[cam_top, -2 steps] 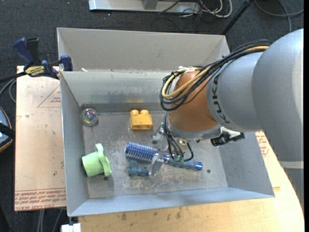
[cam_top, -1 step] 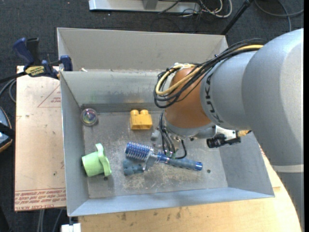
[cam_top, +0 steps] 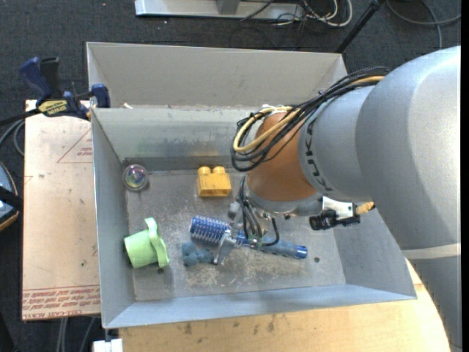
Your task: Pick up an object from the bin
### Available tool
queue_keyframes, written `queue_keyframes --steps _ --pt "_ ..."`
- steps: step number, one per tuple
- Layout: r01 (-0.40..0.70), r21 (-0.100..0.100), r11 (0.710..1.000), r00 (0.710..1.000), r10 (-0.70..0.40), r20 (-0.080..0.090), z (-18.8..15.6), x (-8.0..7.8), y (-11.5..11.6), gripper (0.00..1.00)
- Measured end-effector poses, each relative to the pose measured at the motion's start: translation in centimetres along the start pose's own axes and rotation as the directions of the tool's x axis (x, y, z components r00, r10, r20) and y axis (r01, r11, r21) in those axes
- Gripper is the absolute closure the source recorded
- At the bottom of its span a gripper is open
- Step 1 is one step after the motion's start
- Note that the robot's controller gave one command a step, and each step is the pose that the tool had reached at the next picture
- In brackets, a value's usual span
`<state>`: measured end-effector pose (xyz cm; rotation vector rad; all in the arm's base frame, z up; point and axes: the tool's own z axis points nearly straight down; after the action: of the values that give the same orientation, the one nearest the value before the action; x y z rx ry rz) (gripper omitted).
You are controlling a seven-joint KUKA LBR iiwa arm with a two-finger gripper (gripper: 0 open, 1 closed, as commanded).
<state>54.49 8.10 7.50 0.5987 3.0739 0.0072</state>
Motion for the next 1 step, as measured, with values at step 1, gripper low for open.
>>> queue_keyframes --steps 1 --pt "0.002 0.003 1.000 1.000 -0.002 -0.005 -0.28 -0.16 0.13 0.00"
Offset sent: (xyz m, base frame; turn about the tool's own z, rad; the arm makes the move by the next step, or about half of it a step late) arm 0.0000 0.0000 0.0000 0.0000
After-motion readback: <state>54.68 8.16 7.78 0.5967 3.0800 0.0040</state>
